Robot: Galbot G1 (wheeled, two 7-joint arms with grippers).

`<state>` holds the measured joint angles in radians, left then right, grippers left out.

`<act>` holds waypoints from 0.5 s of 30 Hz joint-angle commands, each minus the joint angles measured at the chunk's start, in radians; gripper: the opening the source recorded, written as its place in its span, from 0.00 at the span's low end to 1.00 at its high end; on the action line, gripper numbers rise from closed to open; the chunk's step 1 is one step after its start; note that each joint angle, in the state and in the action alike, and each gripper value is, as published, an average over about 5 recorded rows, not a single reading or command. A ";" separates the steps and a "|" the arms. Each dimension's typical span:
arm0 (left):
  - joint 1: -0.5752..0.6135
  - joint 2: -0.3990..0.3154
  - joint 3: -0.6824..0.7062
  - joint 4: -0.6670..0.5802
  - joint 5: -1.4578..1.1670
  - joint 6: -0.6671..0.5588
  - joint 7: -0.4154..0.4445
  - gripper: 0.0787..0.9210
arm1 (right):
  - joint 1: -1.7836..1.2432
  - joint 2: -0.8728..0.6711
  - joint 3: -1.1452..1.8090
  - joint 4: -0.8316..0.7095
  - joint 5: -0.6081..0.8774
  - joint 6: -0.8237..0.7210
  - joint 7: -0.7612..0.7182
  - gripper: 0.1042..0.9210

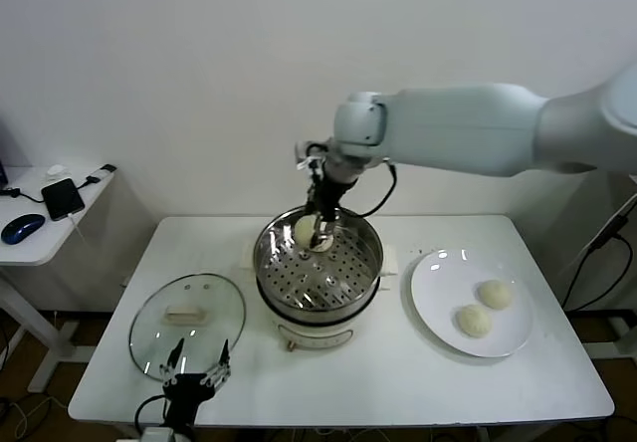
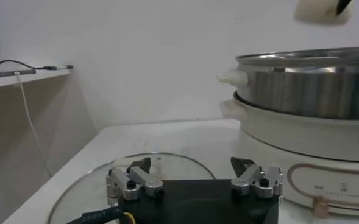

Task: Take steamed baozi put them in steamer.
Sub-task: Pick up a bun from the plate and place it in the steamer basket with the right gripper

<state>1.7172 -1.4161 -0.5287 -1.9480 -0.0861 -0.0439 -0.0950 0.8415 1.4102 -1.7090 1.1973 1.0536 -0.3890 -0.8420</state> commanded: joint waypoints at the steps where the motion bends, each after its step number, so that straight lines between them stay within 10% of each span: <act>1: 0.002 -0.004 -0.001 -0.003 0.001 0.000 0.000 0.88 | -0.187 0.167 0.007 -0.182 -0.035 -0.027 0.037 0.73; 15: -0.003 -0.003 0.001 0.003 0.000 0.000 0.001 0.88 | -0.236 0.159 0.045 -0.231 -0.066 -0.006 0.050 0.81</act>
<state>1.7143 -1.4200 -0.5282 -1.9451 -0.0859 -0.0439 -0.0943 0.6548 1.5379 -1.6861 1.0196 1.0026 -0.4008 -0.8004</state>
